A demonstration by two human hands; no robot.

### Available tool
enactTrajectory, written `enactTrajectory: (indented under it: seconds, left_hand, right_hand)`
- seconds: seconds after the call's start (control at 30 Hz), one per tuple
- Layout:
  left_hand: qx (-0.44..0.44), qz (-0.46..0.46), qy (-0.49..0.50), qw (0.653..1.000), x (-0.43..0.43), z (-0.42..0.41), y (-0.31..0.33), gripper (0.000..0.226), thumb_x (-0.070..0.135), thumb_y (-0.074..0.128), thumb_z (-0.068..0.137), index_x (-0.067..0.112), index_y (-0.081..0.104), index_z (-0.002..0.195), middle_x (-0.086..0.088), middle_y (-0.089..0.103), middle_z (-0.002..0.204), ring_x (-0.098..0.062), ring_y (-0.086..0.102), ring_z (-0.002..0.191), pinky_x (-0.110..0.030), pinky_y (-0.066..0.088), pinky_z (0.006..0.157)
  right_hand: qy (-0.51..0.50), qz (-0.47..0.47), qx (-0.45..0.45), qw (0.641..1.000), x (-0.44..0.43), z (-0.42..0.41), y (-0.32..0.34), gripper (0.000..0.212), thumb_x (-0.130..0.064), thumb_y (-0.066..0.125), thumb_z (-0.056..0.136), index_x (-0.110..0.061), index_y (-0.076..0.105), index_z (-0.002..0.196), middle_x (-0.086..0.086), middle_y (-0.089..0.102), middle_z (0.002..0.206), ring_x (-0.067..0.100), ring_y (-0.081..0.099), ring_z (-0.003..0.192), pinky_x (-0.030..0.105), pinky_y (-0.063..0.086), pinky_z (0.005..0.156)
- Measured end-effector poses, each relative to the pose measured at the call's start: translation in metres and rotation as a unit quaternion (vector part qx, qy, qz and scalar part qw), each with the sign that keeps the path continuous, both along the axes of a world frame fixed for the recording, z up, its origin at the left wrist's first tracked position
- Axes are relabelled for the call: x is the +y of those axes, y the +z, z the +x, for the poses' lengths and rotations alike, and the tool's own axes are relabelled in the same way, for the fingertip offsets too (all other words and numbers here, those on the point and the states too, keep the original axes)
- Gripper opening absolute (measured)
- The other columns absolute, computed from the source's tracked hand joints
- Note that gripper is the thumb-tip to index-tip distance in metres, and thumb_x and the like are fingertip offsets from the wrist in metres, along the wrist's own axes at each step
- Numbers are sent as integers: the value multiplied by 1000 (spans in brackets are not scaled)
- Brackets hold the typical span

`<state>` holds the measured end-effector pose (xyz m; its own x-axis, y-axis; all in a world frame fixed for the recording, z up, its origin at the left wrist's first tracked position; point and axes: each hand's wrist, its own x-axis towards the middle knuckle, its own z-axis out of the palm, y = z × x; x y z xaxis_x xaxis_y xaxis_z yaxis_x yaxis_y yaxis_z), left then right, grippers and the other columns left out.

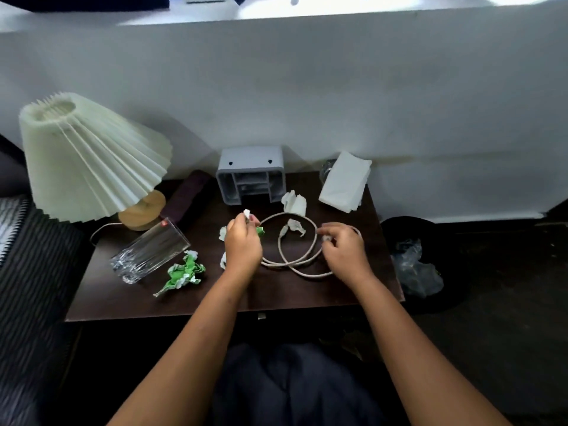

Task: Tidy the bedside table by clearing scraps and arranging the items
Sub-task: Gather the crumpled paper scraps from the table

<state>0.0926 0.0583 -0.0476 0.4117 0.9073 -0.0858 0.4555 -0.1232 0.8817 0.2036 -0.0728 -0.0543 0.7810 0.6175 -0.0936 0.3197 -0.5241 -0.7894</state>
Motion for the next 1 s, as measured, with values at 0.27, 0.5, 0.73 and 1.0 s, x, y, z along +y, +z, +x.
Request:
enactTrajectory:
  seconds: [0.27,0.5,0.73,1.0]
  left_hand:
    - [55,14,27,998,36,-32,4,50,33,37,97,14,28,52,1,32,50,-15,31,50,-35,23,54]
    - [209,120,-102,965,45,-25,-18,22,10,34,94,-2,52,99,-28,63,96,-46,58,93,-43,40,74]
    - [291,161,-163,929,38,-21,-30,59,26,35,96,18,9,148,-22,46,127,-45,56,103,-48,45,80]
    - [302,222,-172,911,39,-25,-48,40,36,44,94,5,44,119,-17,50,117,-35,58,95,-41,49,74]
  right_hand:
    - [153,-136,-152,967,60,4,-29,29,-12,58,85,-3,59,112,18,57,117,38,53,109,39,43,95]
    - [71,-91,-113,987,73,24,-25,22,4,41,85,-4,58,97,23,59,98,37,58,89,34,44,73]
    - [81,-103,-126,983,94,40,-25,47,5,35,86,-9,47,129,24,50,115,40,50,107,35,40,90]
    - [102,-206,-138,963,104,43,-36,27,-16,39,95,-6,45,120,23,49,117,43,50,108,41,41,87]
